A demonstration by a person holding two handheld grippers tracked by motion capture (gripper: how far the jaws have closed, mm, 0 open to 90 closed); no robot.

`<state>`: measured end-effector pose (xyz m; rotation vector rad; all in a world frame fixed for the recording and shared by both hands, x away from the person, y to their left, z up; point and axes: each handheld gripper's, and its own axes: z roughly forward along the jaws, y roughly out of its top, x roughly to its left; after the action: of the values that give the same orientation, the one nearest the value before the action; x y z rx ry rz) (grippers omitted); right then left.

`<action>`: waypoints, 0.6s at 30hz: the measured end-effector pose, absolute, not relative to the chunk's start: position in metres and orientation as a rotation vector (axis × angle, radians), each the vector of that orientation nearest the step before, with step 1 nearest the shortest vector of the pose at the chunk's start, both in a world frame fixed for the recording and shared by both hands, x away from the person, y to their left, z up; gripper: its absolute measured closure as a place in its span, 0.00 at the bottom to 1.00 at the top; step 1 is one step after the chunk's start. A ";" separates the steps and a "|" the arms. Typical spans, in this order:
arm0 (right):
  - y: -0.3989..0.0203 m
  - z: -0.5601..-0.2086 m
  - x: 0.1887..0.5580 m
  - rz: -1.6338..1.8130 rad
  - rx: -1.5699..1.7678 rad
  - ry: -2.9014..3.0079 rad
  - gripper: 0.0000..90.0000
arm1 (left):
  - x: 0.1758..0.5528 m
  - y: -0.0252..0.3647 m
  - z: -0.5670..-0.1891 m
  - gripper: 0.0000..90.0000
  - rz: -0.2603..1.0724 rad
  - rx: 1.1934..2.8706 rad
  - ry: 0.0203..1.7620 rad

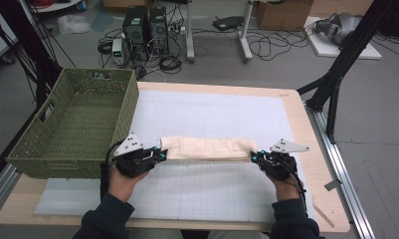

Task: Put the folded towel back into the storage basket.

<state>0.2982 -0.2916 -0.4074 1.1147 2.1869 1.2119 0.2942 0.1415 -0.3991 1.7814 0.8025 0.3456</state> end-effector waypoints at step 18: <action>-0.277 -0.382 0.312 1.250 1.056 2.172 0.94 | 0.293 0.159 -0.371 0.91 0.395 1.718 0.794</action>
<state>0.3124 -0.2775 -0.3824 1.0557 2.1719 1.2502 0.2935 0.1587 -0.3710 1.7179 0.7945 0.3955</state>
